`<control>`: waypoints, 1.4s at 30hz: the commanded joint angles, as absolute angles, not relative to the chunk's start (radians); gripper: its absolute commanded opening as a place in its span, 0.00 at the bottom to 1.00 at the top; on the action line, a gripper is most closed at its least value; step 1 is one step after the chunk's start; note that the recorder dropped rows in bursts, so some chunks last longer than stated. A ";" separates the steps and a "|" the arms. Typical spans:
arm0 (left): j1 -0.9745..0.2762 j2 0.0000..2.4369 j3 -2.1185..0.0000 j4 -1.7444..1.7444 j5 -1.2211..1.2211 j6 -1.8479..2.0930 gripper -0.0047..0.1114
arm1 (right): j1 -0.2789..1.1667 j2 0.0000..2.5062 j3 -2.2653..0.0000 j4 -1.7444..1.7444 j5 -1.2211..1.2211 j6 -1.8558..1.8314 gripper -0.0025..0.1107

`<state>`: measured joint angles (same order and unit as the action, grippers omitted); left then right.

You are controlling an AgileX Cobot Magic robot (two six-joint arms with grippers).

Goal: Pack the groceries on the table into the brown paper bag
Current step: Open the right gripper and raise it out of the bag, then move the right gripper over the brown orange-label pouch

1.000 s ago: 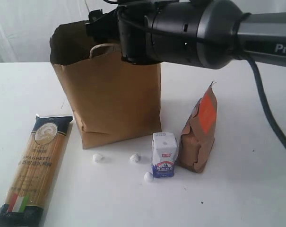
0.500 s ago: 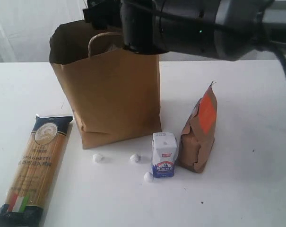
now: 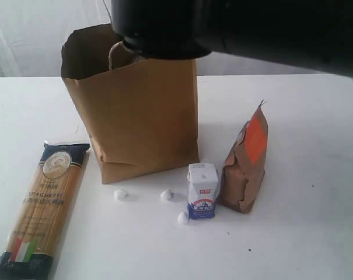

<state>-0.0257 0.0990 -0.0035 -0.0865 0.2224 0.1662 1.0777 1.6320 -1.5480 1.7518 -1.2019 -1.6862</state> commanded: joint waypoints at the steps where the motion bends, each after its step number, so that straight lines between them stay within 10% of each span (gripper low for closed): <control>1: -0.023 0.093 0.000 -0.092 0.226 0.157 0.04 | 1.090 1.622 -1.544 1.744 -1.221 -1.695 0.95; 10: -0.023 0.093 0.000 -0.092 0.226 0.157 0.04 | 1.086 1.629 -1.548 1.744 -0.823 -1.966 0.95; 17: -0.023 0.093 0.000 -0.092 0.226 0.157 0.04 | 1.086 1.629 -1.548 1.744 -1.035 -1.977 0.91; 27: -0.023 0.093 0.000 -0.092 0.226 0.157 0.04 | 1.069 1.606 -1.548 1.744 -1.221 -2.101 0.25; 42: -0.023 0.093 0.000 -0.092 0.226 0.157 0.04 | 0.522 1.439 -1.541 1.744 -0.876 -2.133 0.02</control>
<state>-0.0257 0.0990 -0.0035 -0.0865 0.2244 0.1662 0.6106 1.4421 -1.5480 1.7536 -0.9251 -2.1152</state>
